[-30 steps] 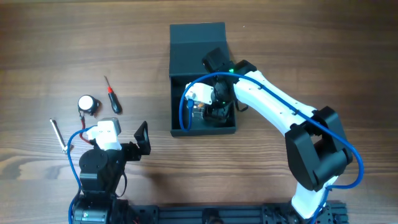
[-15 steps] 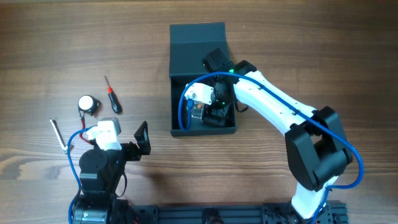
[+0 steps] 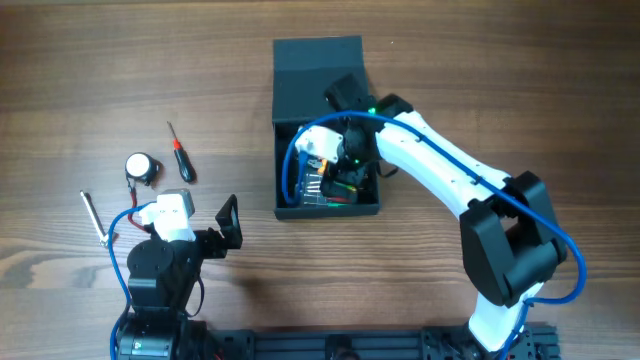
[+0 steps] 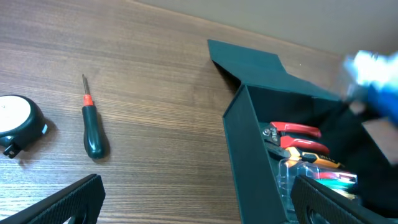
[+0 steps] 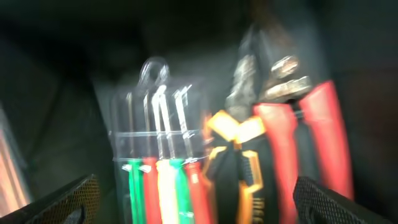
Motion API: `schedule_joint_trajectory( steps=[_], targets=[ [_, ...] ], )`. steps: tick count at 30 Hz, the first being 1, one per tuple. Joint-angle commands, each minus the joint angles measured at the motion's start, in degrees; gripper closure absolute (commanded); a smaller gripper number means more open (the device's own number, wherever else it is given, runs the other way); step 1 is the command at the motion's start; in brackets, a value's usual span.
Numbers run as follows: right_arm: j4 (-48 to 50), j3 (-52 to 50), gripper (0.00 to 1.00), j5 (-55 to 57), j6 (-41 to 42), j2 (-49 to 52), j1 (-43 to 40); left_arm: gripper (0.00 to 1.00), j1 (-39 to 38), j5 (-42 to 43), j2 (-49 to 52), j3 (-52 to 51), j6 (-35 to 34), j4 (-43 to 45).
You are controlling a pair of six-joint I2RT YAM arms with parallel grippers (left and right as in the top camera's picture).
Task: Pack container
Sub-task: 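Withdraw the right gripper from the box, then move the left gripper over the red-handled screwdriver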
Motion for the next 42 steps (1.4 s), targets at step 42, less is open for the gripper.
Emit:
schedule_joint_trajectory(
  steps=[42],
  targets=[
    [-18.3,31.9,0.00,10.4,46.6,-4.0,-38.2,0.00,7.2,-12.1,81.5,63.9,-10.8,-39.0]
  ],
)
